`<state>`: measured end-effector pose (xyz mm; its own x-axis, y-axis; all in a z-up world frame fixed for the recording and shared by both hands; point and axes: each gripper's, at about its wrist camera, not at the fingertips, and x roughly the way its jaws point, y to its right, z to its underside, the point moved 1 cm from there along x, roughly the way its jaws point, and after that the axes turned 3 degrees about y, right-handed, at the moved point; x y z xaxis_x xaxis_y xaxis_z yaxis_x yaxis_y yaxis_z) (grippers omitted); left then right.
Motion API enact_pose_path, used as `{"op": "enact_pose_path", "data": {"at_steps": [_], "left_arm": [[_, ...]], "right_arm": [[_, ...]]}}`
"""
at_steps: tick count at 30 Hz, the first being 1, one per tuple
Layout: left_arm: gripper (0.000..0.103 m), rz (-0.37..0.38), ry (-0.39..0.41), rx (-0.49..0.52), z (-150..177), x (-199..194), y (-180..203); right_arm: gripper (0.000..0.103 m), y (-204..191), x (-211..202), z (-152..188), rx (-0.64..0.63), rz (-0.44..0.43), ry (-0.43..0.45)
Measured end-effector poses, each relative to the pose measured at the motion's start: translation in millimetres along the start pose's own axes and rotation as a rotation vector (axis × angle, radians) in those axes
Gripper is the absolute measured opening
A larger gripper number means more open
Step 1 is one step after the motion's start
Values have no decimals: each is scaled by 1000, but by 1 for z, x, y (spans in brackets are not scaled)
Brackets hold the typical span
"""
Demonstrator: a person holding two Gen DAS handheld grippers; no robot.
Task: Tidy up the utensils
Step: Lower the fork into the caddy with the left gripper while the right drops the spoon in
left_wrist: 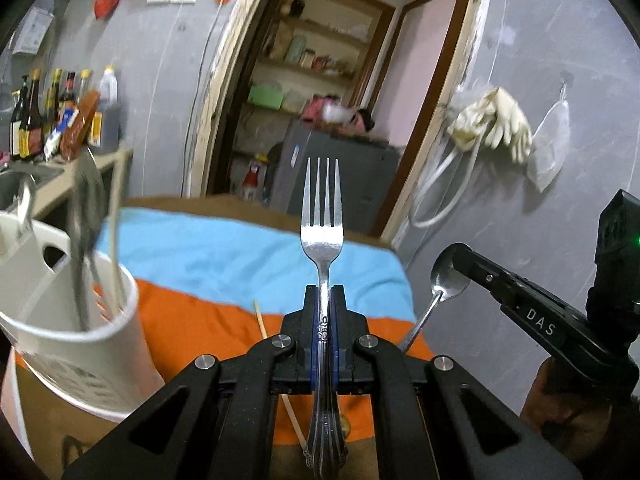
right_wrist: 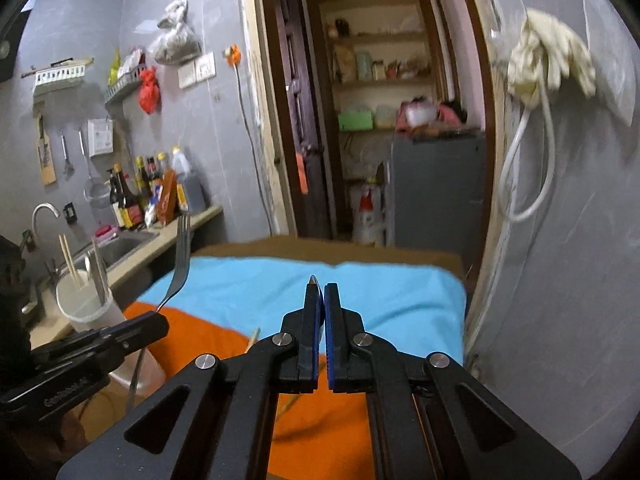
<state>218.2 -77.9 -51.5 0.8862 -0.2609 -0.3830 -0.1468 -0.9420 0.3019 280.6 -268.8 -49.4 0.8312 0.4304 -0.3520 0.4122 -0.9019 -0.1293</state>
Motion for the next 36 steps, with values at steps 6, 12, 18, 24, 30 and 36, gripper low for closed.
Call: {"op": "enact_pose_path", "data": {"at_steps": [6,12,18,24,30,36], "left_arm": [[3,20,106,-20,-33,-37,-14],[3,12,232,-89,-71,-77,-65],[3,-34,335,-185,-92,-102,-144],[3,-33,396,-257,-96,-111,-210],[3,-19,430,-246,-88,-107,-234],[3,-22,455,-181,-72,-98,-231]], "right_arm": [[1,-36,-20,-31,-35,-5,95],[1,-79,-28,-57,-46,-65,184],[1,-125,-23,-65,-71,-117,230],[1,-167,-8,-52,-153,-94,217],[1,-194,7,-31,-225,-33,193],[1,-209,17,-17,-264,22,182]]}}
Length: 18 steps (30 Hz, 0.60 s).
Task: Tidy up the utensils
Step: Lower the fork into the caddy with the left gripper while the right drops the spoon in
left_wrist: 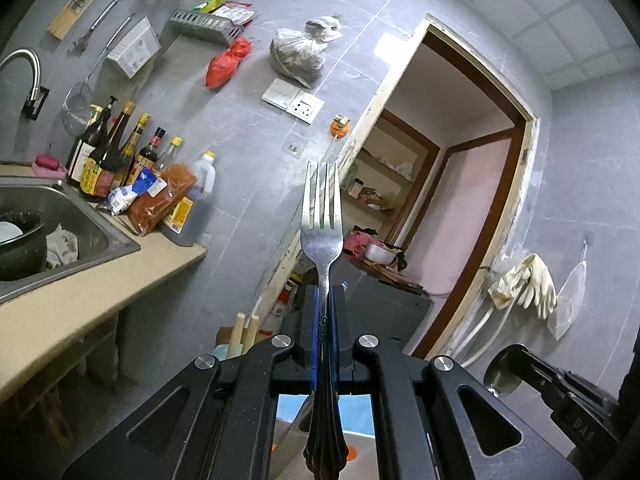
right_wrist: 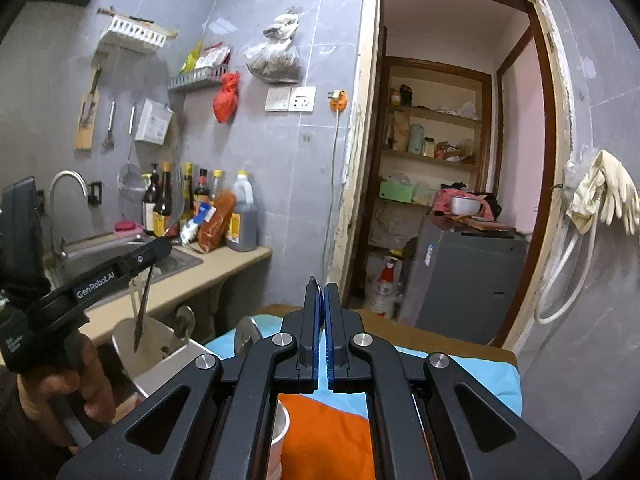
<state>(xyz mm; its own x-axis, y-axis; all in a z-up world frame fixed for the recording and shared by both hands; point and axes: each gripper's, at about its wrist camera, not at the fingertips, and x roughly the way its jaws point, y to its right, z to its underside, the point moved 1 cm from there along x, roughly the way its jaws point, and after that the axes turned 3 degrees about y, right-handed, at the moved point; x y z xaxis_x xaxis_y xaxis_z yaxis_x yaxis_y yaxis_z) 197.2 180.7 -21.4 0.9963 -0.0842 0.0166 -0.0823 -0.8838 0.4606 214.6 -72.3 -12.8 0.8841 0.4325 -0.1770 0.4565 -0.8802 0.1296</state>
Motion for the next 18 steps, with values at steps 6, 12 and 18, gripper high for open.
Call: {"op": "enact_pose_path", "data": {"at_steps": [6,12,18], "left_arm": [[3,-5,9,60,19,-3,3],[3,-17,16,98,34,-5,5],[3,-38,22,92,42,-8,2]], "right_arm": [[1,-9,4,10,-20,41,-6],[1,-22,4,15,-80,57,-2],[1,-29,8,20,-108,55,-16]]}}
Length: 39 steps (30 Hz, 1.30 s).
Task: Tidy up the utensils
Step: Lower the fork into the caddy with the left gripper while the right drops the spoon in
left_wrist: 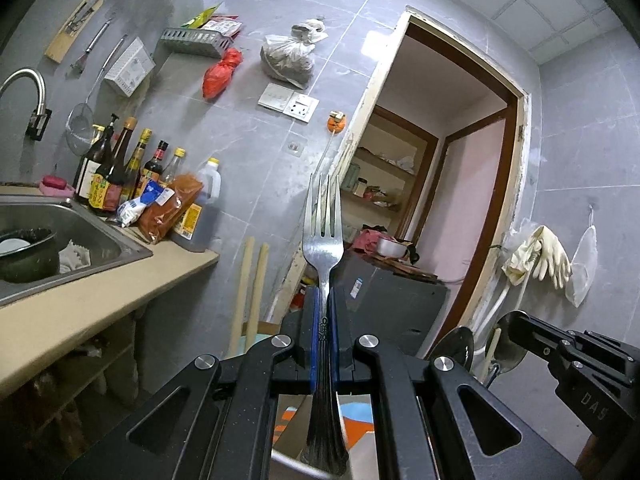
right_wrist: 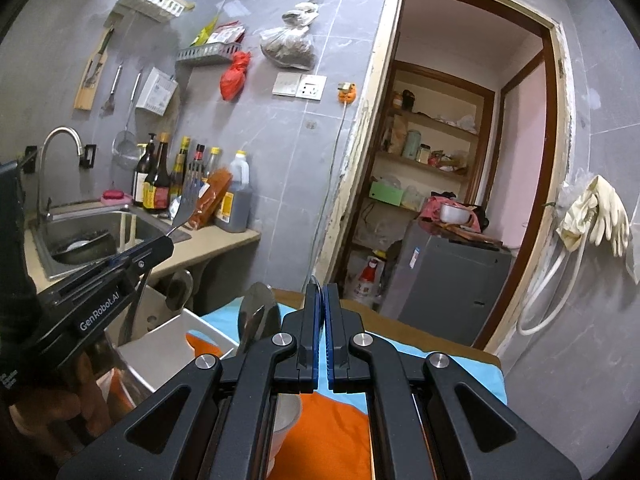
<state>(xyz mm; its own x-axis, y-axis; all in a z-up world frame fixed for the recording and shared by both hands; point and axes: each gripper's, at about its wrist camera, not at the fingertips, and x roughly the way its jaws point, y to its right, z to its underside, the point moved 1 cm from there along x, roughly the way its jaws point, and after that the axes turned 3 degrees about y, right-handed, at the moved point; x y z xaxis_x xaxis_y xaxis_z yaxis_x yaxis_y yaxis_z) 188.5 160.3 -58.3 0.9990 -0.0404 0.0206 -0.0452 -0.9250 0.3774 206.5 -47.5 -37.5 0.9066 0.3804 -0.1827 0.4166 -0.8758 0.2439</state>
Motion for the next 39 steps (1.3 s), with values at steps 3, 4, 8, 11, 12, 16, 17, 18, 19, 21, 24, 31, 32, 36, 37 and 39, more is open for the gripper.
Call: {"op": "enact_pose_path", "data": {"at_steps": [3,4,8,11,12,16,17,18,19,21,24,31,32,36,37,39], "left_arm": [[3,-5,17,10,2,-3,0],[3,-2,22,8,3,-4,0],[3,-8,43,26,5,-6,1],[3,-15,59,57,8,-8,5],[3,-22,62,76,9,-8,7],[3,-32,74,111,13,-8,11],[3,-32,76,117,13,-8,11],[3,-32,79,124,14,-8,11],[3,-32,80,128,15,-8,12],[3,-33,84,131,16,-9,12],[3,-34,83,134,16,-9,12],[3,-42,31,119,16,-12,11],[3,-42,26,120,16,-14,11],[3,-39,-13,126,15,-18,10],[3,-37,-25,122,15,-19,10],[4,-31,-50,114,13,-19,10]], "right_arm": [[1,-1,1,2,4,-7,-5],[1,-1,1,3,6,-9,-5],[1,-1,1,5,18,-21,-2],[1,-1,0,8,22,-29,0],[1,-1,1,8,24,-33,2],[1,0,1,10,30,-43,1],[1,0,1,11,31,-46,1],[1,-1,1,11,31,-49,0],[1,-1,2,11,30,-50,-1],[1,-2,2,11,29,-55,0],[1,-5,3,12,23,-57,-2],[1,-7,3,14,23,-59,-9],[1,-7,3,15,25,-61,-11],[3,-6,3,18,50,-77,-25],[4,-6,4,19,56,-82,-28],[5,-5,3,20,71,-92,-29]]}}
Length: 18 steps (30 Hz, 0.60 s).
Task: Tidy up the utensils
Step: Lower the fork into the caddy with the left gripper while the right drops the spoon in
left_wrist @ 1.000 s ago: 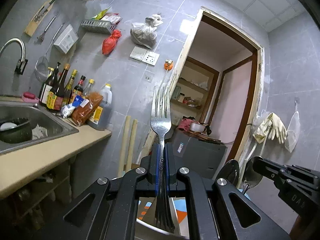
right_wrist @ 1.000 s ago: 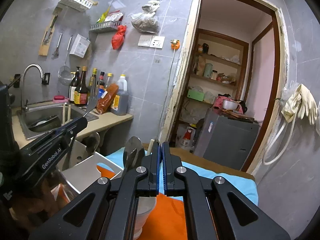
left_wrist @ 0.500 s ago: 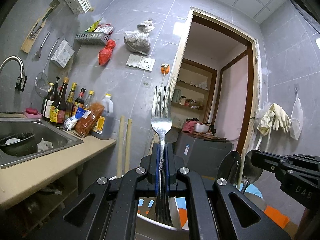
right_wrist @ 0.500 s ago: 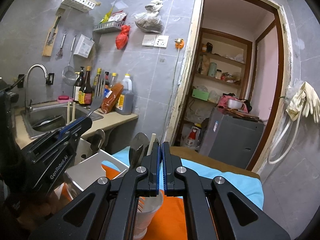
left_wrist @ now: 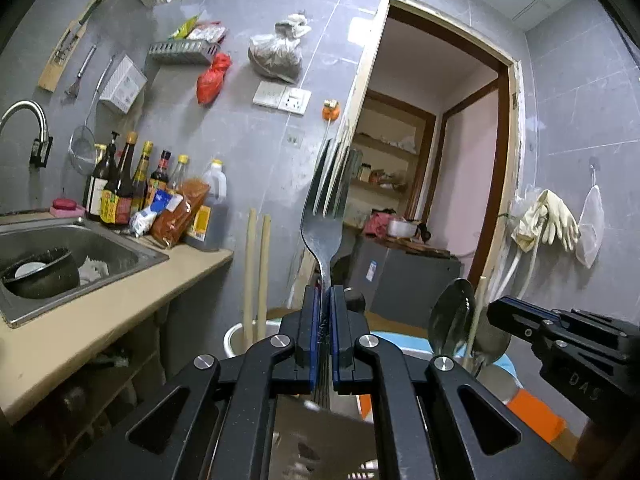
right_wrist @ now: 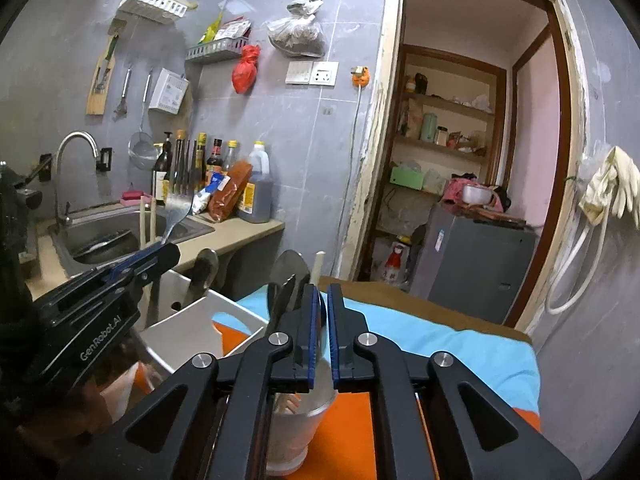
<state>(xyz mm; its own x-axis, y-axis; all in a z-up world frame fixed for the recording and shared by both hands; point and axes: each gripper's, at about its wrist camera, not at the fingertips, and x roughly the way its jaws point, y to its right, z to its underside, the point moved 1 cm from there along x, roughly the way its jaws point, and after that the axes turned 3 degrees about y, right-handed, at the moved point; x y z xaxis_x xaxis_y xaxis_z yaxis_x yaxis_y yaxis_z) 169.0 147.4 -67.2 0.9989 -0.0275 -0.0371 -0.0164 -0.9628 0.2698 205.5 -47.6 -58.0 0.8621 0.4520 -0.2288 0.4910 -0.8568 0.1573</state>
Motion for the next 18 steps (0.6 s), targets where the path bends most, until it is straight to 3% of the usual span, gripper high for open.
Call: {"op": "enact_pose_path", "data": {"at_steps": [4,7,12,16,18], "left_arm": [[9,20,-64,-5,-6,-2,1],[15,40,-93,-1,-13,-5,6],[31,59,-130,-19,-33,-12,18],[50,59,-131,-7,-54,-16,36],[65,48,-122,6,-63,-18,48]], "right_arm": [[9,2,-2,-1,38,-31,-3],[18,8,-5,-4,93,-59,-6],[23,25,-17,-17,176,-70,8],[51,50,-33,-30,231,-50,36],[55,66,-41,-35,259,-41,51]]}}
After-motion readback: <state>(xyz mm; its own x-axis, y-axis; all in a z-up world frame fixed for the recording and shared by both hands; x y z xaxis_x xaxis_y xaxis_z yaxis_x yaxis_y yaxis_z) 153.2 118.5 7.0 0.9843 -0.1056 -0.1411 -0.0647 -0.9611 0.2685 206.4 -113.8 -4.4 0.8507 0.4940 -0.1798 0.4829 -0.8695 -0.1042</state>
